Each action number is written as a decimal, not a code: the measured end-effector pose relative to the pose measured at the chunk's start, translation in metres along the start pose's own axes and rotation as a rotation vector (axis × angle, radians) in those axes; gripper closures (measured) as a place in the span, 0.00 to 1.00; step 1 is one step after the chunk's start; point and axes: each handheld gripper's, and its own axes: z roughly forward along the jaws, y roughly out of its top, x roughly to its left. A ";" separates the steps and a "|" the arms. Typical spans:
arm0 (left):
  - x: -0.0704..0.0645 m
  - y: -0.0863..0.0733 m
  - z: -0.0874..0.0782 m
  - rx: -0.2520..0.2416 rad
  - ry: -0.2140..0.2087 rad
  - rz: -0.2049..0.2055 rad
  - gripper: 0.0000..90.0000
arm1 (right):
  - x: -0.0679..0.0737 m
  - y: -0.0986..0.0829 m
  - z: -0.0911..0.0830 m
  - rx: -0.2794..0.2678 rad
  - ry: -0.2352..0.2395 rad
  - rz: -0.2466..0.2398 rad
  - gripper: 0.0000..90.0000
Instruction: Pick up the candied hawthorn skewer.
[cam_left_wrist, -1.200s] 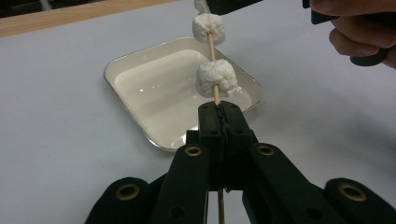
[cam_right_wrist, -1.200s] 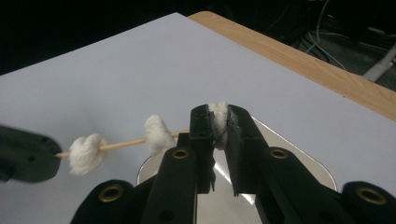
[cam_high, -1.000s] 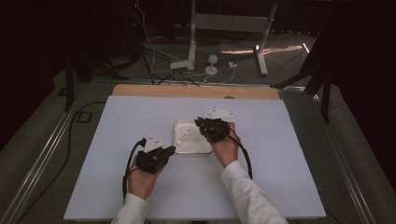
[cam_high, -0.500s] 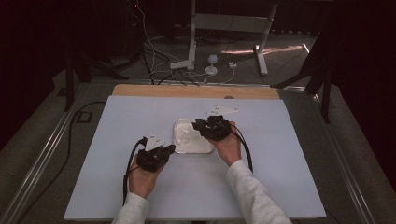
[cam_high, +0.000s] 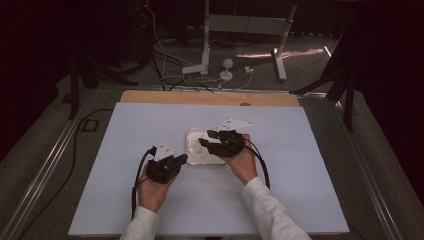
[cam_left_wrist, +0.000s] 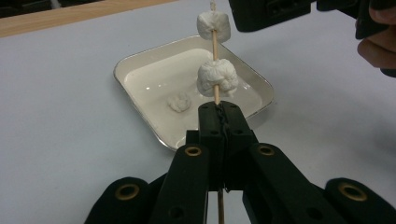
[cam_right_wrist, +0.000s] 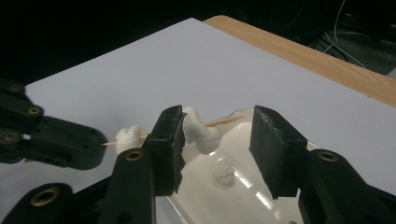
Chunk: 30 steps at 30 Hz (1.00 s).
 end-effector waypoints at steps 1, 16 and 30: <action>0.000 0.000 0.000 -0.001 -0.001 -0.001 1.00 | 0.003 -0.001 0.001 0.001 0.001 -0.003 0.60; -0.003 0.003 -0.004 -0.015 -0.023 -0.006 1.00 | 0.012 -0.003 0.004 0.014 -0.031 -0.080 0.64; -0.003 0.004 -0.006 -0.023 -0.023 -0.018 1.00 | 0.013 -0.003 0.004 0.004 -0.051 -0.094 0.67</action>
